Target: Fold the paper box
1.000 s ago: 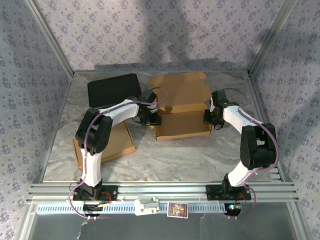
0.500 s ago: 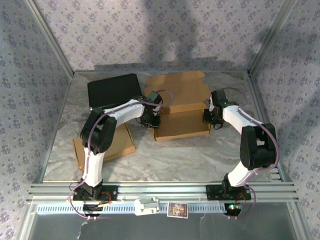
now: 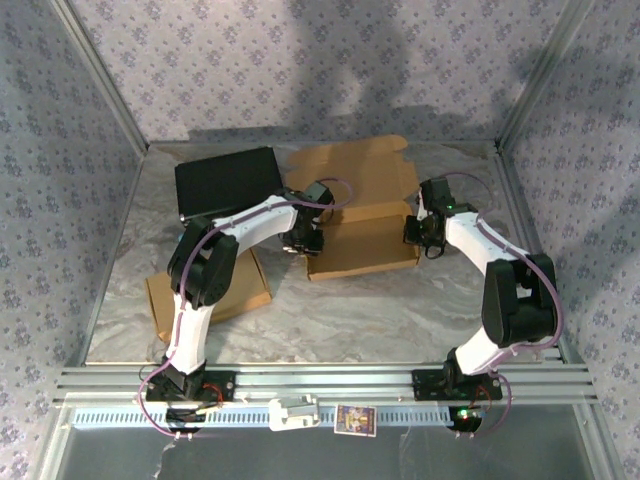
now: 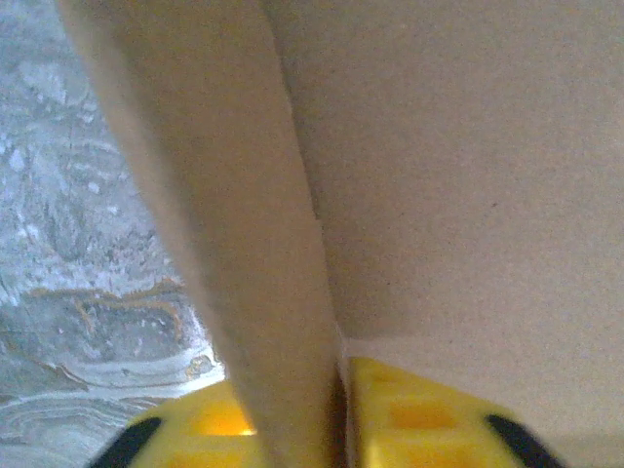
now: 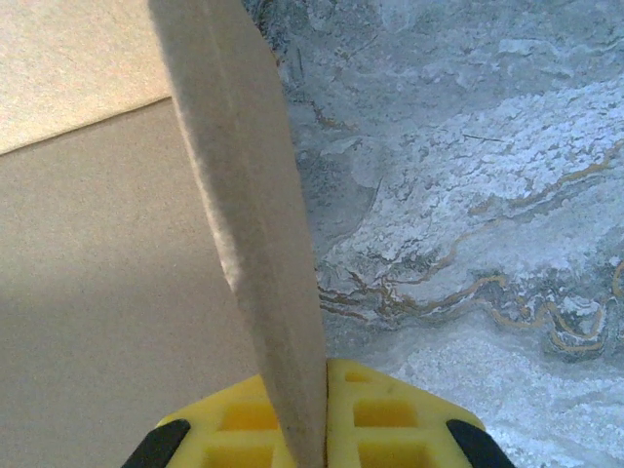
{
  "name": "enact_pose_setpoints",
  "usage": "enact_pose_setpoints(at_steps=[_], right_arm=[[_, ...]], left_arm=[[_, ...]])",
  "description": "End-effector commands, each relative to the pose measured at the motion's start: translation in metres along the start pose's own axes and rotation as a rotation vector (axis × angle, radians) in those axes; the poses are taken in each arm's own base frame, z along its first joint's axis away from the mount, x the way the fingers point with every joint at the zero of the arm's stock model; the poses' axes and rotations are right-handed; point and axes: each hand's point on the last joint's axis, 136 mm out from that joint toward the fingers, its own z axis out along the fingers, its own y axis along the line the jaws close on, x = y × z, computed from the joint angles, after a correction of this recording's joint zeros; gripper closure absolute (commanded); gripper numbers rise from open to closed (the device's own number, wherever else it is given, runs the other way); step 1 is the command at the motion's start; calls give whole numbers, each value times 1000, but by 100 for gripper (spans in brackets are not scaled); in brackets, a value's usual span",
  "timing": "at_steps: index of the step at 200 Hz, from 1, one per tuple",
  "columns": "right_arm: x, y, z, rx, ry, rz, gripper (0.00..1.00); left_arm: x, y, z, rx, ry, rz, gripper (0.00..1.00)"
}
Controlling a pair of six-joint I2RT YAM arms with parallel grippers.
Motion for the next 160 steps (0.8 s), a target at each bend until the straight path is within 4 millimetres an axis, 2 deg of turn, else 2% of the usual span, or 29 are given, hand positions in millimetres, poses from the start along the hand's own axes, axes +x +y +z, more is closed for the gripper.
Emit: enact_pose_setpoints(at_steps=[1, 18, 43, 73, 122, 152, 160], right_arm=[[-2, 7, -2, -40, -20, 25, 100], [1, 5, 0, -35, -12, 25, 100], [4, 1, 2, -33, -5, 27, 100], [7, -2, 5, -25, 3, 23, 100], [10, -7, 11, -16, 18, 27, 100], [16, -9, 17, -23, 41, 29, 100], [17, -9, 19, -25, 45, 31, 100]], left_arm=[[-1, -11, -8, 31, 5, -4, 65], [-5, -15, -15, 60, -7, -15, 58], [-7, -17, -25, 92, -18, -32, 52], [-5, -15, -28, 125, -8, -59, 50], [-1, 4, -34, 77, -12, -68, 48], [-1, 5, -42, 80, -24, -63, 46], [-2, 4, -45, 84, -33, -63, 43]])
